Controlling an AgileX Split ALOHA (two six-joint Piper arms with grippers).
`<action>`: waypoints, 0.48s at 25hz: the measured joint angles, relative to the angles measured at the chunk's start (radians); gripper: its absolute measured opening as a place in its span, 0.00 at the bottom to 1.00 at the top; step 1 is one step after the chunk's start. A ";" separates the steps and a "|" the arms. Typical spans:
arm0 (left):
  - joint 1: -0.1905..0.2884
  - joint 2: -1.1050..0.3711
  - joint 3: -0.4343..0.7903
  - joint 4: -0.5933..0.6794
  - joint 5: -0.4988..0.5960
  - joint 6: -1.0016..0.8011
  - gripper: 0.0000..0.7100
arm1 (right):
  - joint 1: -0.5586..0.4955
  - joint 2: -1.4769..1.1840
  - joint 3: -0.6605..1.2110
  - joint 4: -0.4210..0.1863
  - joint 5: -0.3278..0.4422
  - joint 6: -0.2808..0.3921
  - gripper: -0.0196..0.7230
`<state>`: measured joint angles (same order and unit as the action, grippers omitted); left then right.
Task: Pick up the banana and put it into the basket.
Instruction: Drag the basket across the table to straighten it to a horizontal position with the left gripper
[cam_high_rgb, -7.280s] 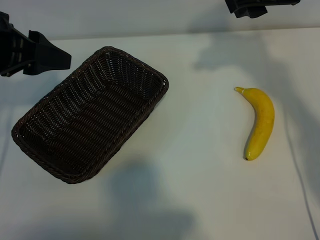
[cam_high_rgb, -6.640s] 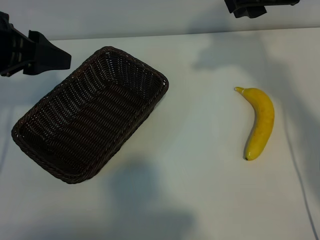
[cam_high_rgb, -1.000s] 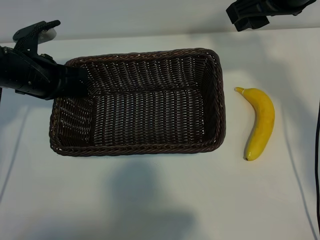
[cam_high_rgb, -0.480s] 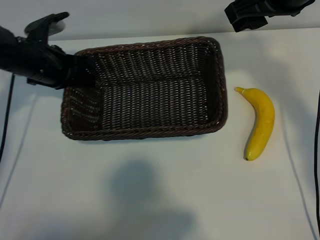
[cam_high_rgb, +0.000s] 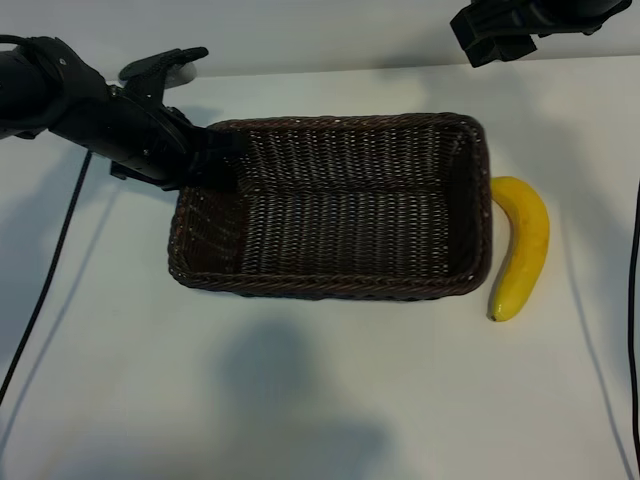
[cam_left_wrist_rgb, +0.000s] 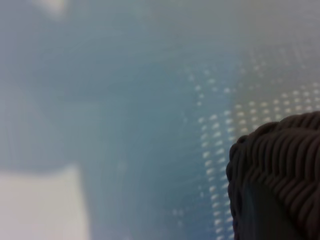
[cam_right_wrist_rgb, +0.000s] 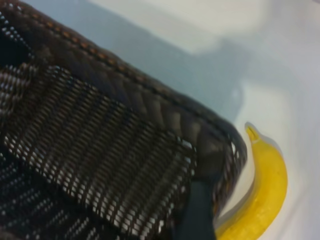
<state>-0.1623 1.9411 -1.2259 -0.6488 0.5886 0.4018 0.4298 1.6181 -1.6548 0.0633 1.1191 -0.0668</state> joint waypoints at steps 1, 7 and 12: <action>0.001 0.000 0.000 0.029 -0.004 -0.022 0.25 | 0.000 0.000 0.000 0.000 0.003 0.000 0.84; 0.001 0.000 0.000 0.152 -0.013 -0.126 0.25 | 0.000 0.000 0.000 0.000 0.010 -0.001 0.84; 0.001 0.000 0.000 0.152 -0.048 -0.133 0.25 | 0.000 0.000 0.000 0.000 0.020 -0.001 0.84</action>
<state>-0.1614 1.9411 -1.2259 -0.4972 0.5403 0.2683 0.4298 1.6181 -1.6548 0.0633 1.1386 -0.0676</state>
